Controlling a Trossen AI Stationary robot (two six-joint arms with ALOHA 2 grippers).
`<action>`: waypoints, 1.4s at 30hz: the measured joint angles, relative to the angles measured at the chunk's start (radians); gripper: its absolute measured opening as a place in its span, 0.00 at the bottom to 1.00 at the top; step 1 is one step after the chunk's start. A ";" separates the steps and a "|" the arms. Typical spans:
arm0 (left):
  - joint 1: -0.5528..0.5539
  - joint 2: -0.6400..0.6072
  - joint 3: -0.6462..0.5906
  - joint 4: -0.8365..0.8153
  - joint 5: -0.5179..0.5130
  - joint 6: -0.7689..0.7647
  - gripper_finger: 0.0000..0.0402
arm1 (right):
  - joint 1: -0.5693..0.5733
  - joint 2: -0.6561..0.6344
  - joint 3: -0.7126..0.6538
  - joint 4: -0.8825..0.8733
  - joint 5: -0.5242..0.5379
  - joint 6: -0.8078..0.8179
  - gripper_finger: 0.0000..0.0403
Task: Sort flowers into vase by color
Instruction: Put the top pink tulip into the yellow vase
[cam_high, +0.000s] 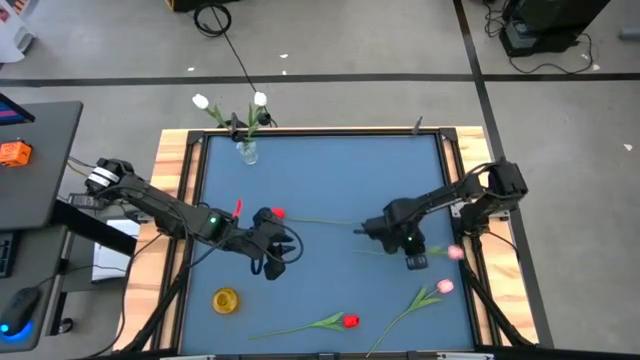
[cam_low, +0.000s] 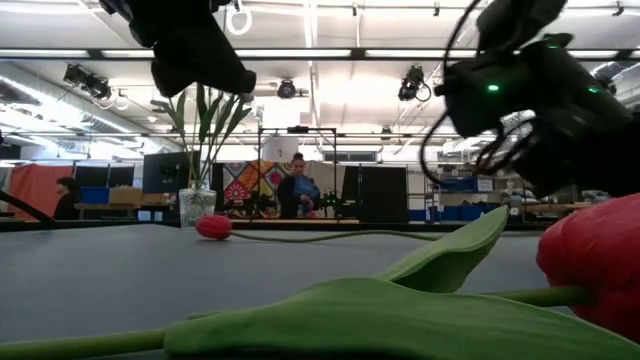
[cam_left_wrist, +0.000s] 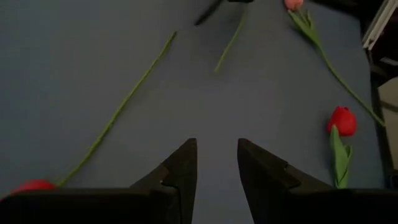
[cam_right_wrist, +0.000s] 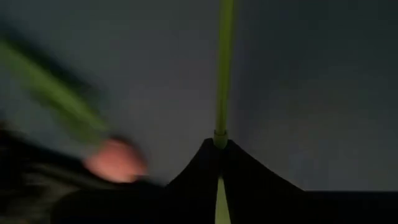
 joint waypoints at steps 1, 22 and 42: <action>0.003 0.000 0.000 0.001 0.000 0.017 0.30 | -0.021 0.000 0.011 -0.004 -0.054 0.014 0.04; 0.014 -0.005 0.000 0.208 -0.001 0.739 0.30 | -0.307 0.000 0.177 0.987 -0.638 1.241 0.06; 0.104 0.040 0.000 0.379 -0.016 1.162 0.30 | -0.252 -0.001 0.197 1.405 -0.569 1.811 0.06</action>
